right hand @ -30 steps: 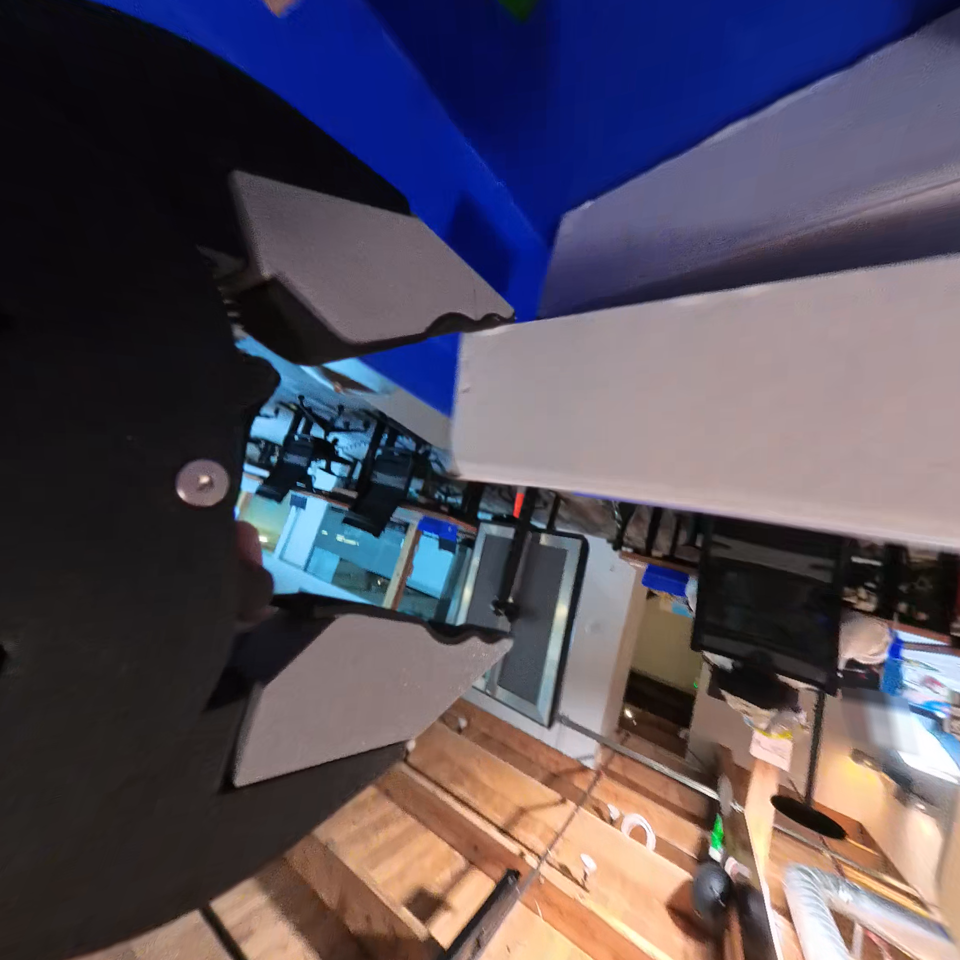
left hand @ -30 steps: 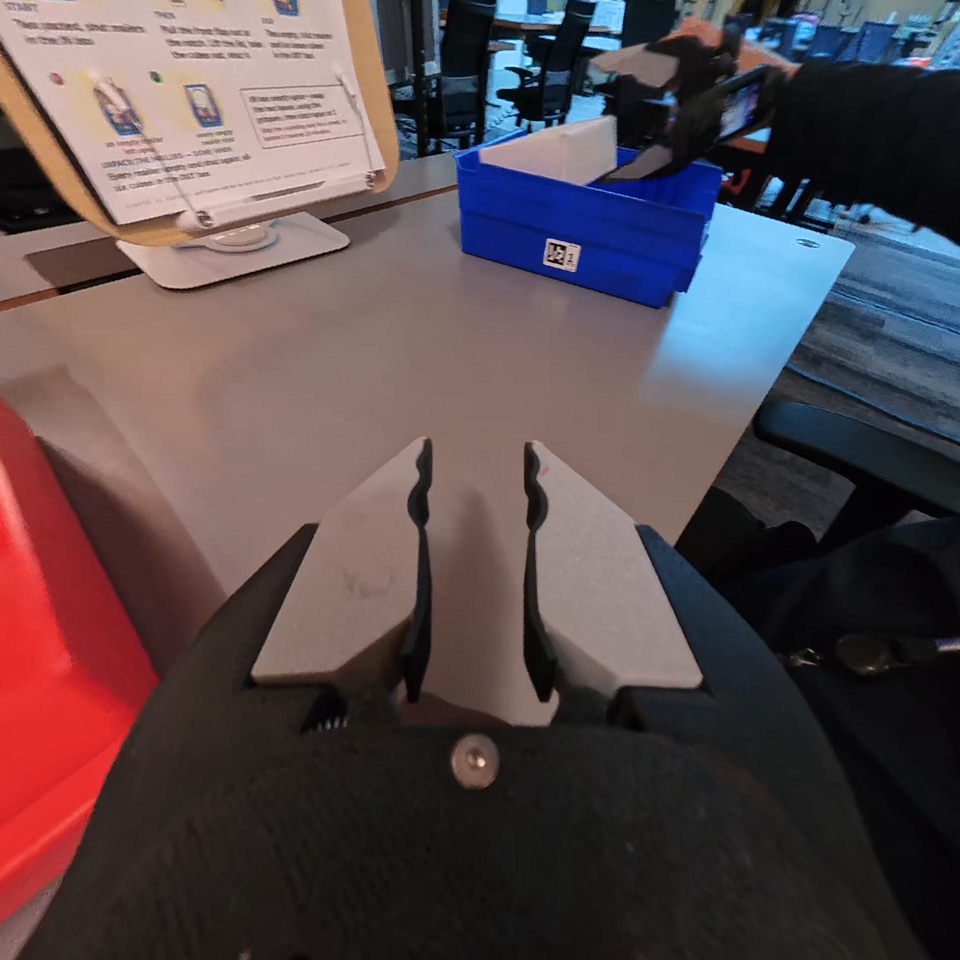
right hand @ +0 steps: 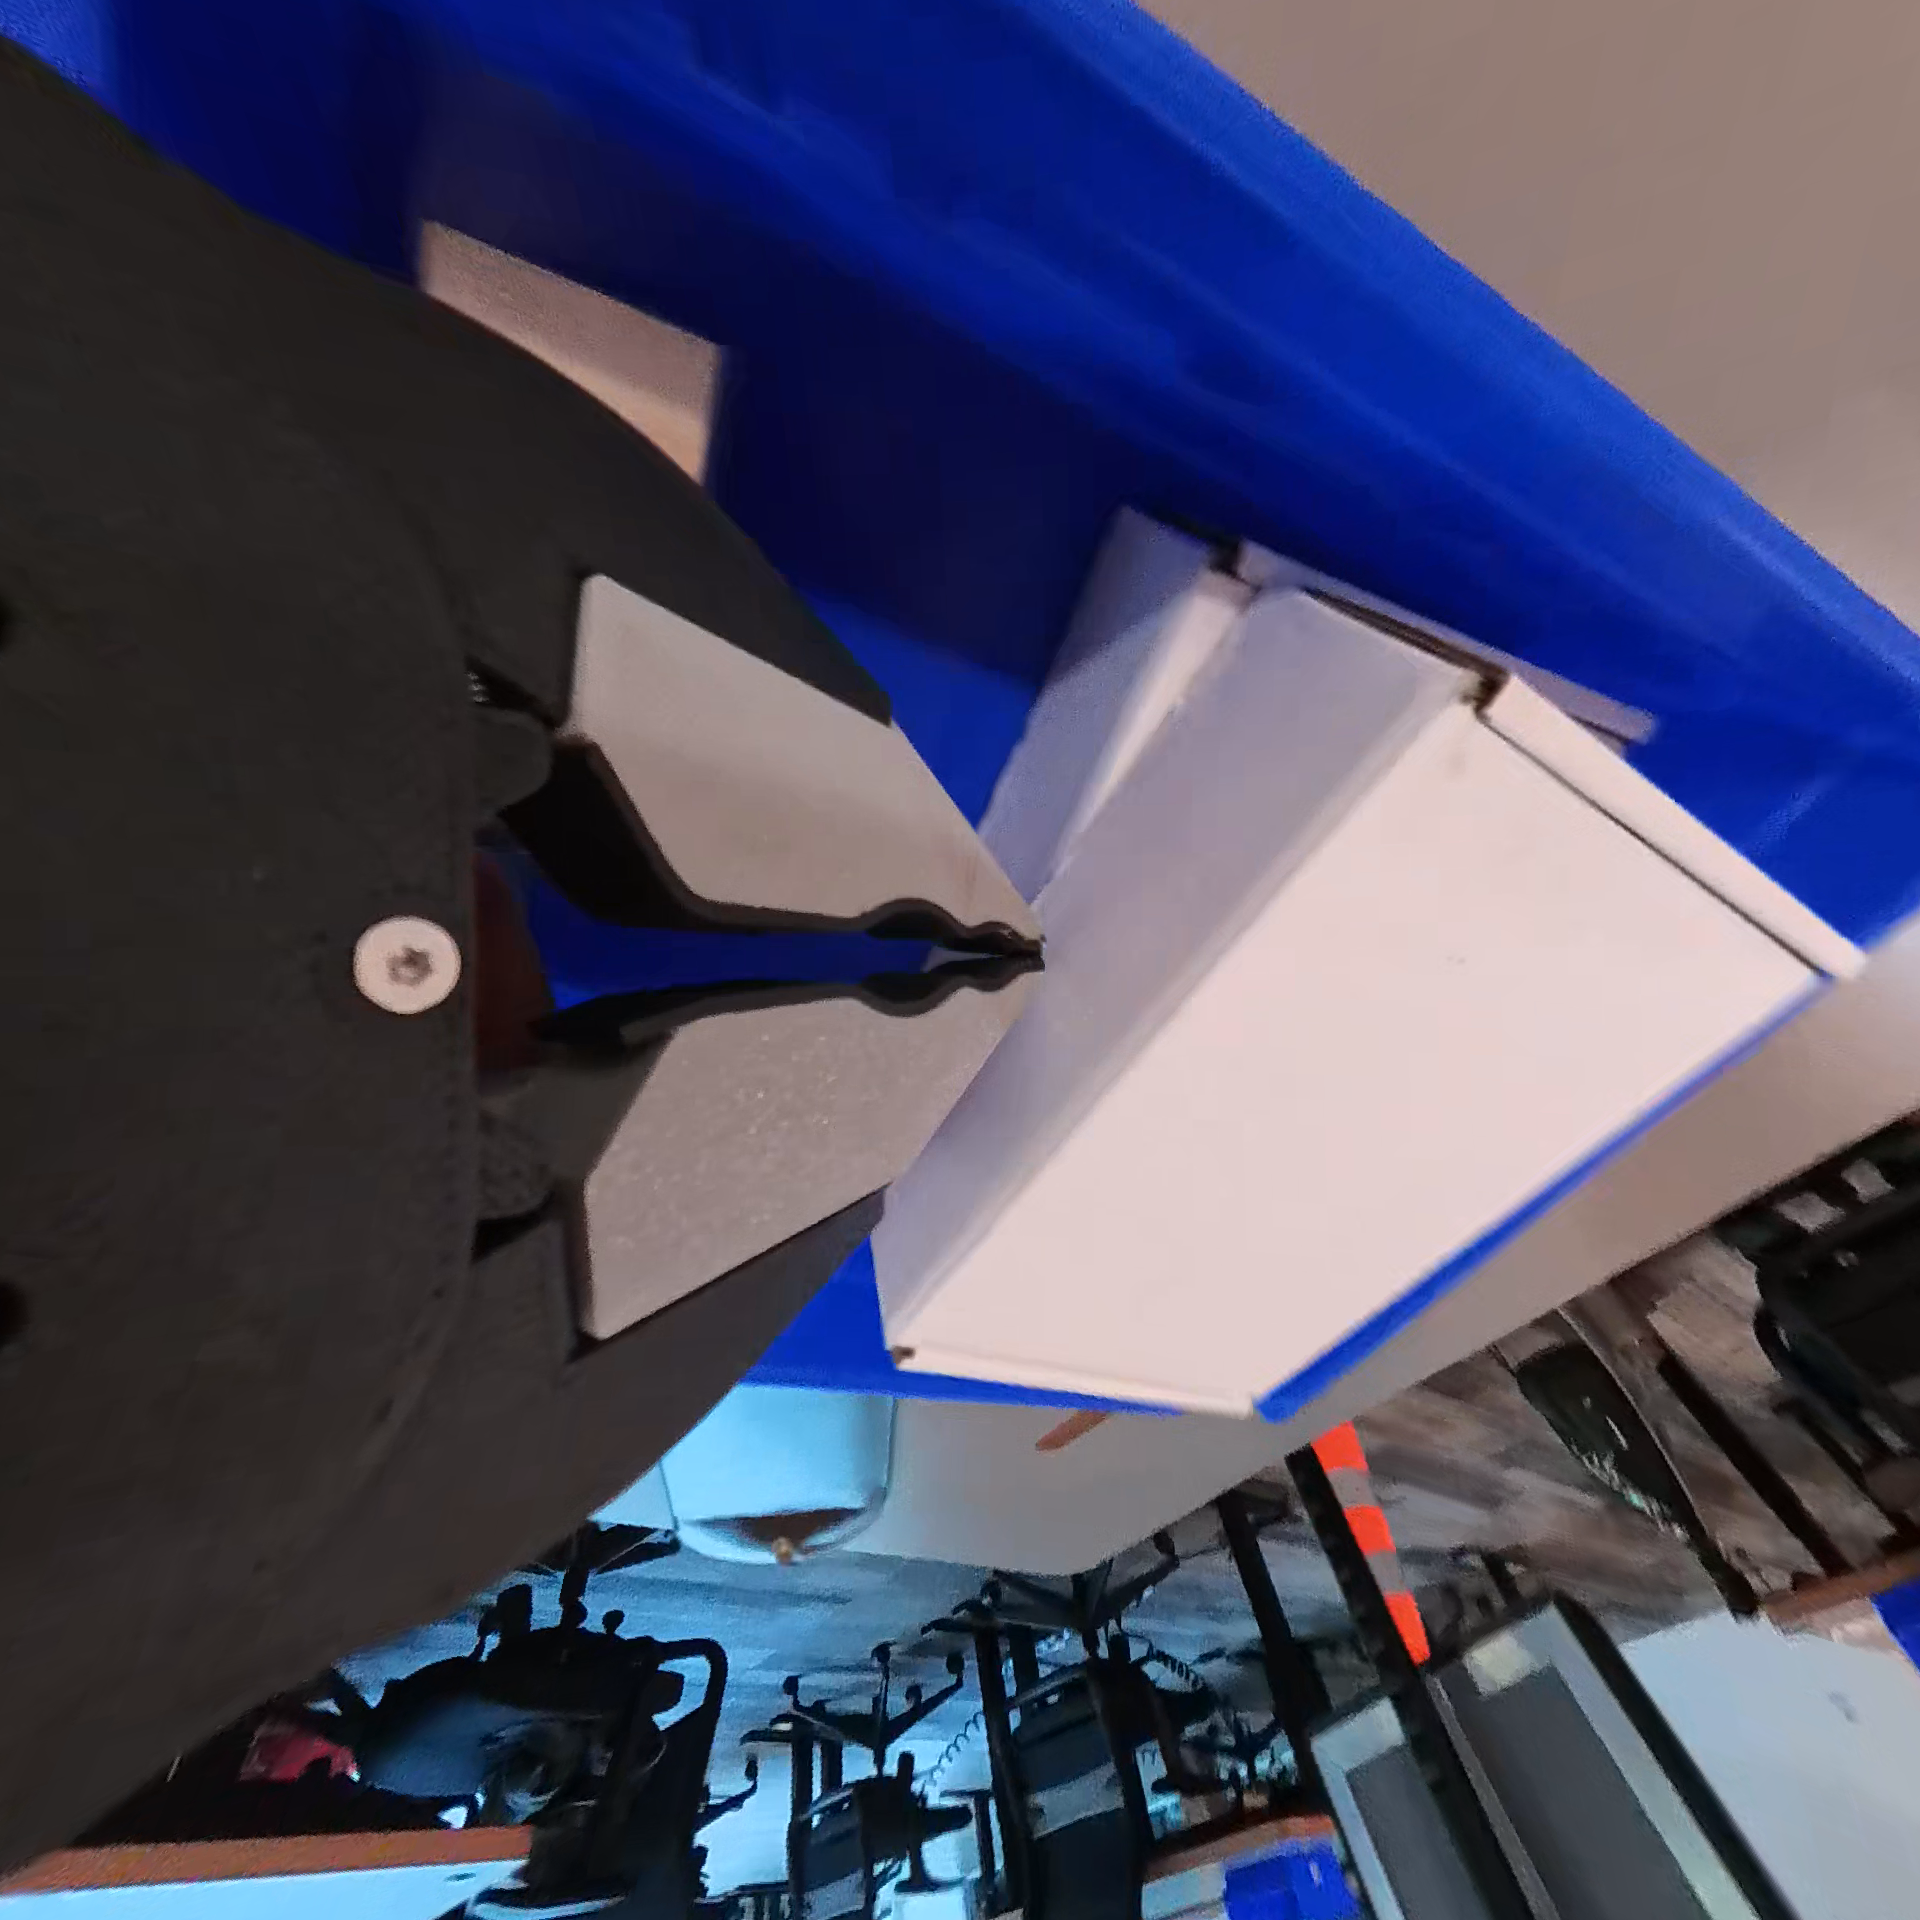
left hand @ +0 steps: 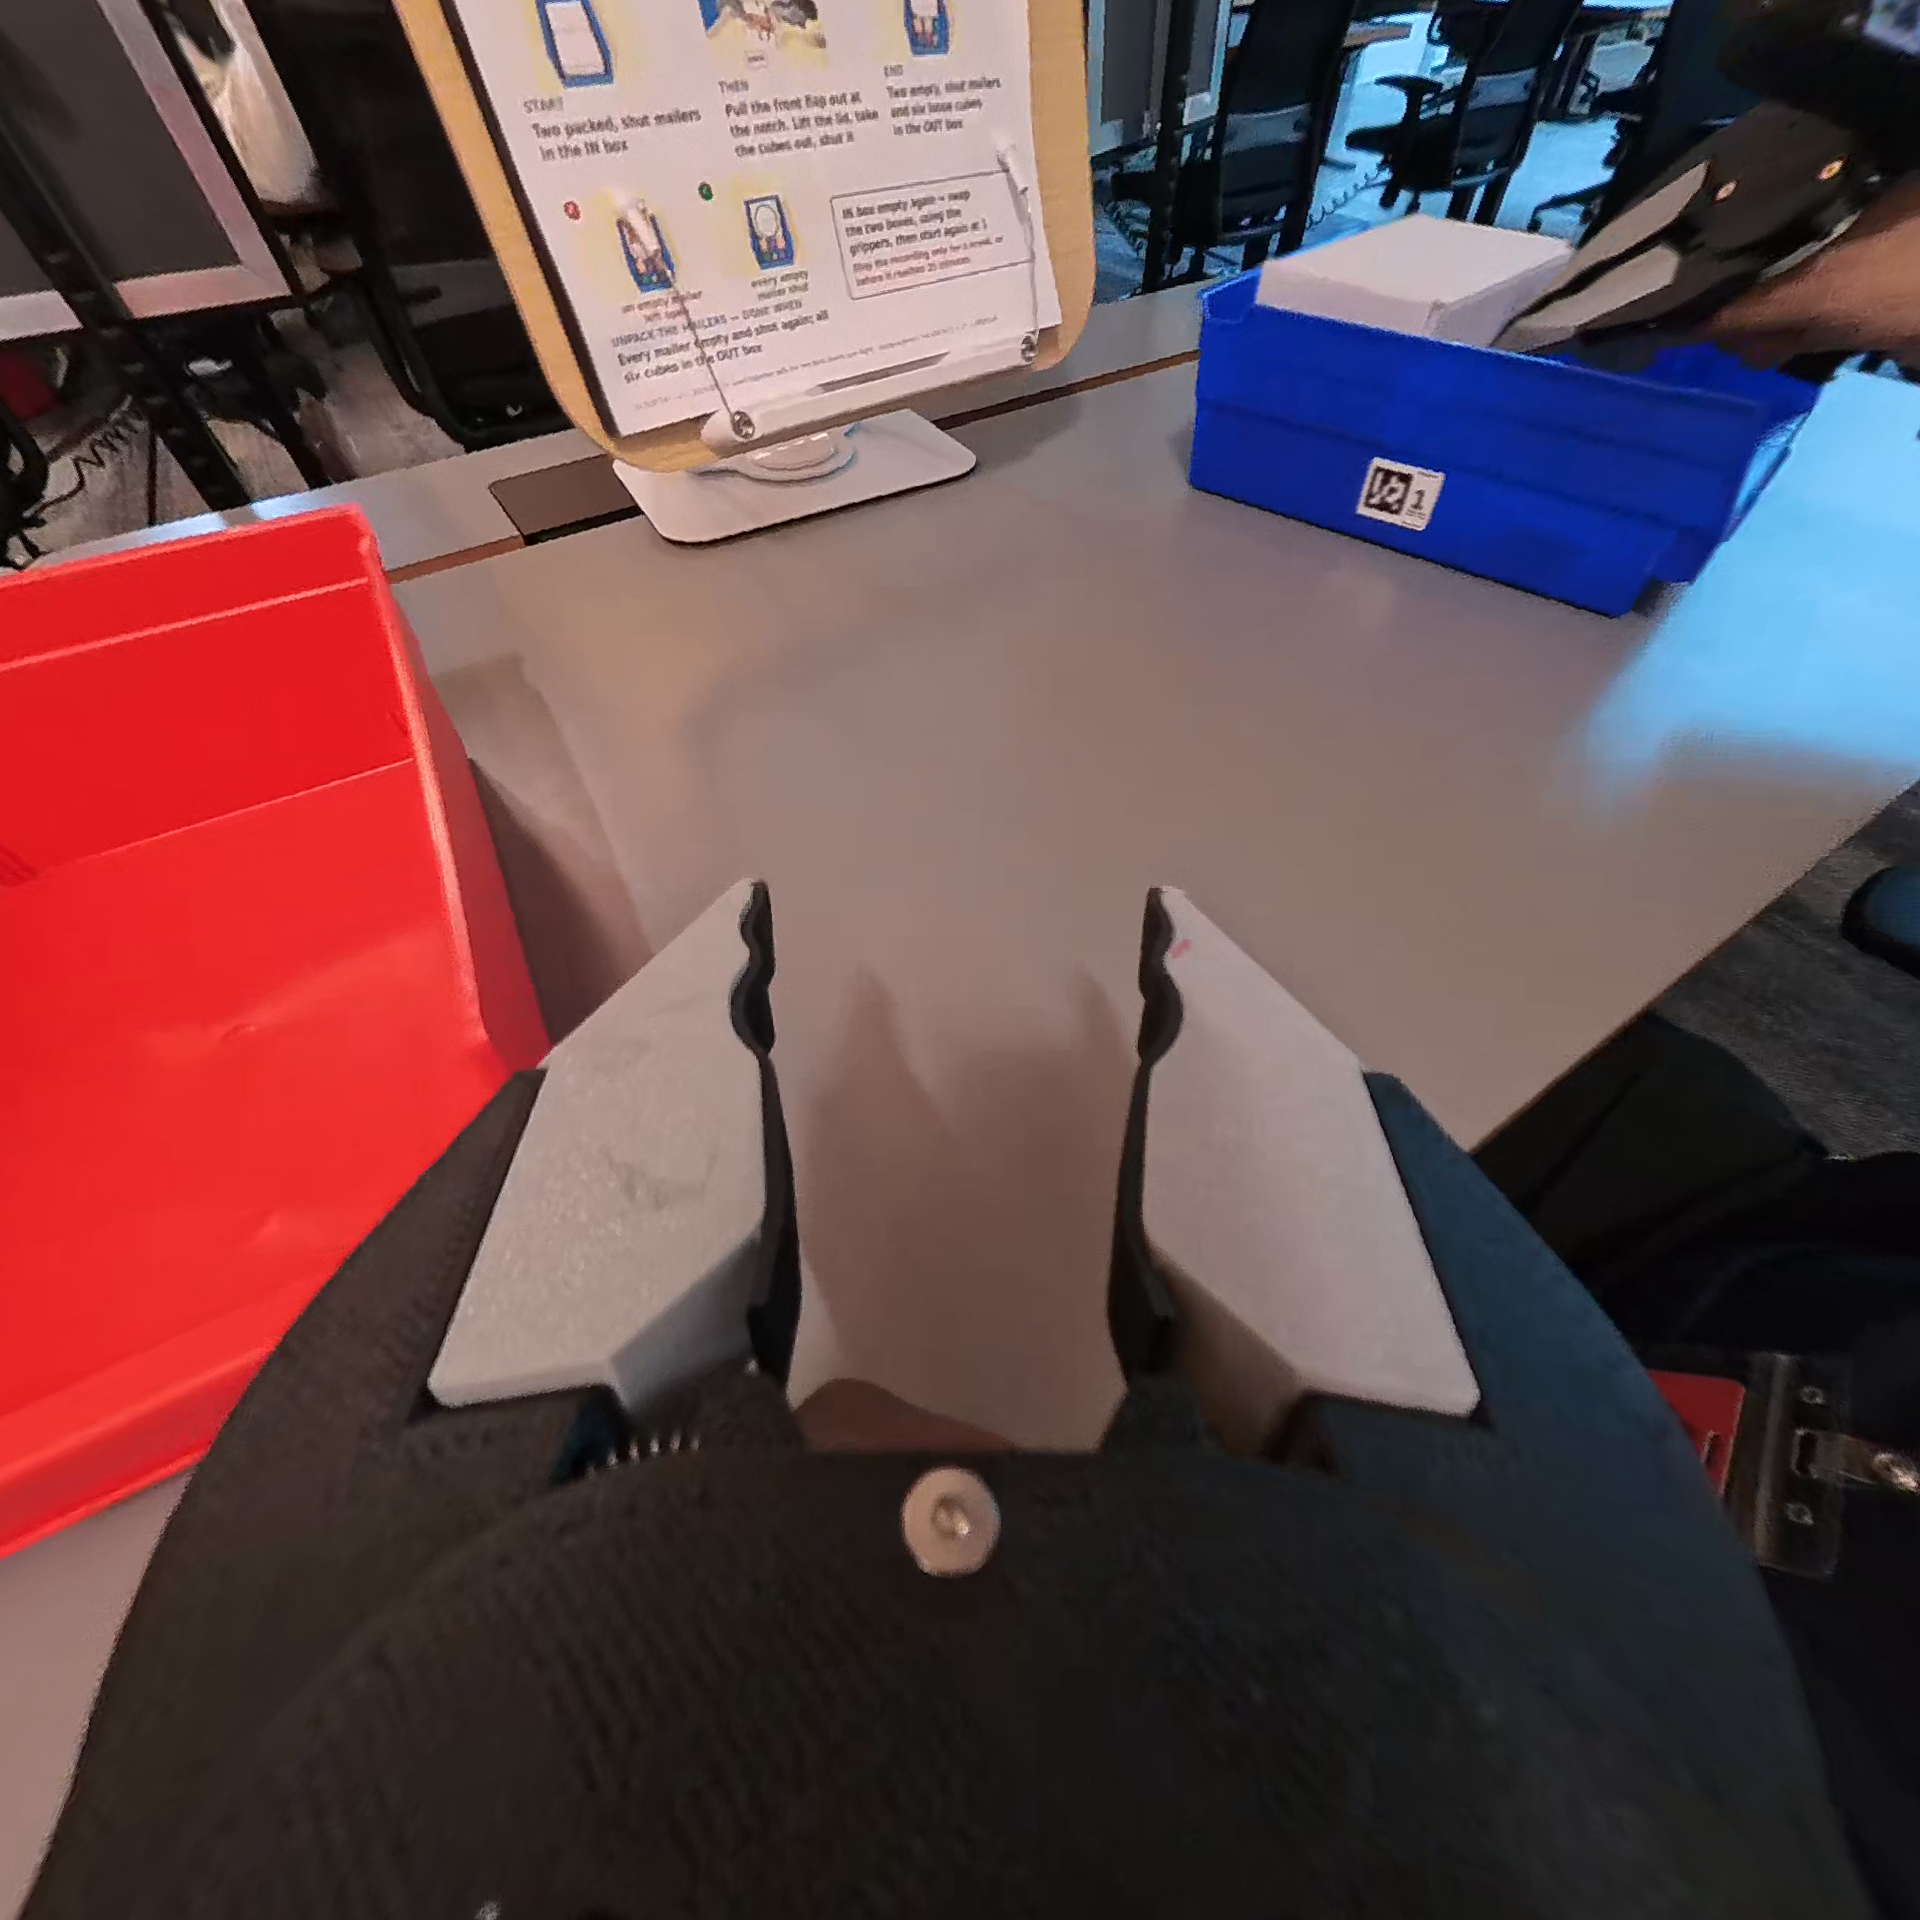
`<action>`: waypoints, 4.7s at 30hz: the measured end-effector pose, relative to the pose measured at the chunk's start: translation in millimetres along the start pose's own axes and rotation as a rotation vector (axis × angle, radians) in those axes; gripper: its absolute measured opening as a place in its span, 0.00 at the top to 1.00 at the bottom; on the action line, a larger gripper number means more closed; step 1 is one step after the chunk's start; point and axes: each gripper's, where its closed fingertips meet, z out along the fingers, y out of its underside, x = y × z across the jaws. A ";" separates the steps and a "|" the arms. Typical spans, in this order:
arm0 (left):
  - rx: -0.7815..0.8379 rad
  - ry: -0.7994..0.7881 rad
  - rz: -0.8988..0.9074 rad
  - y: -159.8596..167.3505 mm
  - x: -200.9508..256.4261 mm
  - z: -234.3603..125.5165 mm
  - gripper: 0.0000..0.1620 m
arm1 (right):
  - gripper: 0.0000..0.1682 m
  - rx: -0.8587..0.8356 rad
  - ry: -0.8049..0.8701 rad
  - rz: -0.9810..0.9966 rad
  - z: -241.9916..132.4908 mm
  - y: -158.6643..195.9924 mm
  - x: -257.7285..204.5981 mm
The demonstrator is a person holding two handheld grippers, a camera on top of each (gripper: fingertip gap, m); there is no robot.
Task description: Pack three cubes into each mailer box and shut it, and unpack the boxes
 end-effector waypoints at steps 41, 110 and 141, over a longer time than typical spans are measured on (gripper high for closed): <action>-0.134 -0.460 0.007 32.0 -102.3 52.0 0.53 | 0.63 0.257 -0.162 0.509 -90.4 3.7 -118.7; 0.216 0.109 0.455 -103.8 219.6 73.0 0.98 | 0.68 0.311 -0.125 0.470 -189.6 -29.1 -70.2; -0.104 -0.189 0.194 -6.0 63.7 93.6 0.53 | 0.99 0.045 -0.255 -0.017 -142.3 -41.7 -216.0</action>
